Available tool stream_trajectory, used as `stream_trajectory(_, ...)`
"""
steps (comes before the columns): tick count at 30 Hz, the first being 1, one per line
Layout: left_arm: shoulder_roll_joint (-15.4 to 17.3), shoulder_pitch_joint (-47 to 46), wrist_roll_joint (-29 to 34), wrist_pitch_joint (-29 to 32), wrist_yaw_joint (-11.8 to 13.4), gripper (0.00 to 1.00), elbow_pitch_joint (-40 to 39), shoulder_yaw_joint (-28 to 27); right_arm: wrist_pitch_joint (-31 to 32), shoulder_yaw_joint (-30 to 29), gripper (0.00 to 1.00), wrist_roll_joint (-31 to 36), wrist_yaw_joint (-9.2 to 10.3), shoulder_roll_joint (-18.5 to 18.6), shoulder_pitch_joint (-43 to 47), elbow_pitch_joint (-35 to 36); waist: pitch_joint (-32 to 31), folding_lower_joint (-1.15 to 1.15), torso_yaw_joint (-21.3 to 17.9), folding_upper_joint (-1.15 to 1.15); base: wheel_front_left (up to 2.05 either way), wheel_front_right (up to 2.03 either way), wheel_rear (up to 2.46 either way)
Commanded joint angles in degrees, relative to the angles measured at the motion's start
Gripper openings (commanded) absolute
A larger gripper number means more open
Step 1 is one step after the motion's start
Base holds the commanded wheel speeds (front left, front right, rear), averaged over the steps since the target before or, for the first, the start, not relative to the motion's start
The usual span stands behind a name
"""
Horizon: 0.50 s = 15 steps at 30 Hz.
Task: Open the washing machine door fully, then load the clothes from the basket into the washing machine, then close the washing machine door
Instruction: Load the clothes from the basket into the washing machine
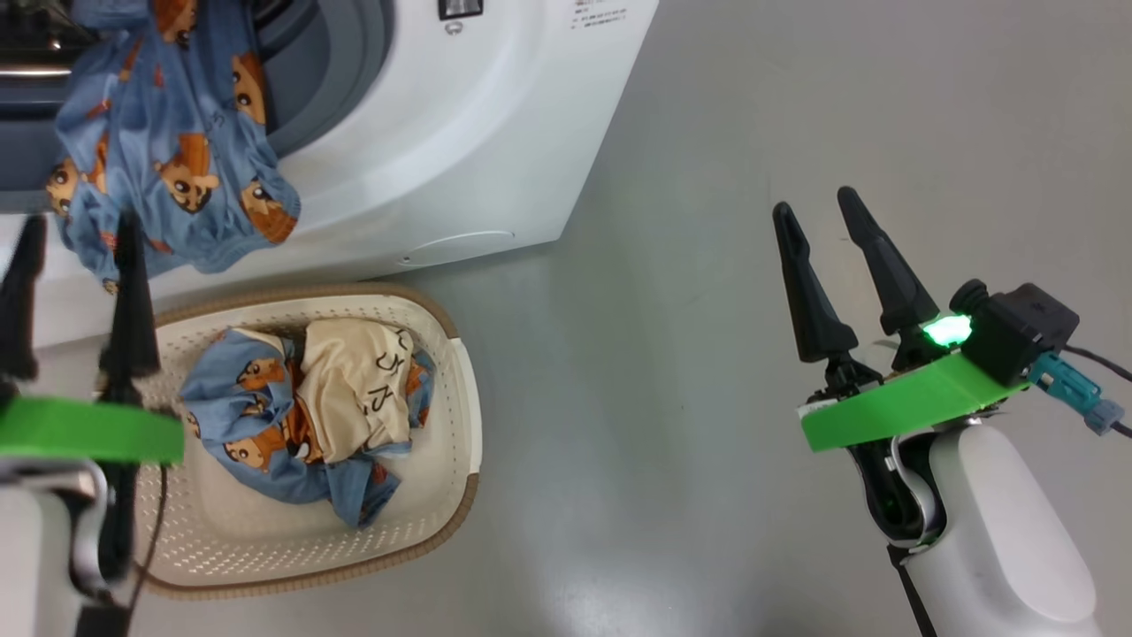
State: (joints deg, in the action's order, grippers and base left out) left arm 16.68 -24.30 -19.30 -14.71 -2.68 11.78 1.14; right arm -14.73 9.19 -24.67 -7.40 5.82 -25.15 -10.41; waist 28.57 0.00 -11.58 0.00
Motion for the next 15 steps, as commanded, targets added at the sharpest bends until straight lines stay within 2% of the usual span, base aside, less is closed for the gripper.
stream_trajectory(1,1.64,1.71,-0.21,-0.29,0.72,1.00,-2.87,-2.33,-0.27,0.95,1.00,0.61,-0.09,0.26,1.90,1.56,-0.36,0.00,0.31,0.00,0.00,0.00,0.00)
stream_trajectory(9,-1.35,9.37,-0.19,-0.29,2.71,1.00,-8.28,-3.02,-0.27,0.42,1.00,0.82,-0.09,1.01,3.04,2.10,-1.38,0.00,1.65,0.00,0.00,0.00,0.00)
stream_trajectory(15,-2.14,11.71,0.86,-0.29,2.58,1.00,-8.89,-2.03,-0.27,0.76,1.00,0.77,-0.09,1.27,3.81,2.02,-1.59,0.00,2.28,0.00,0.00,0.00,0.00)
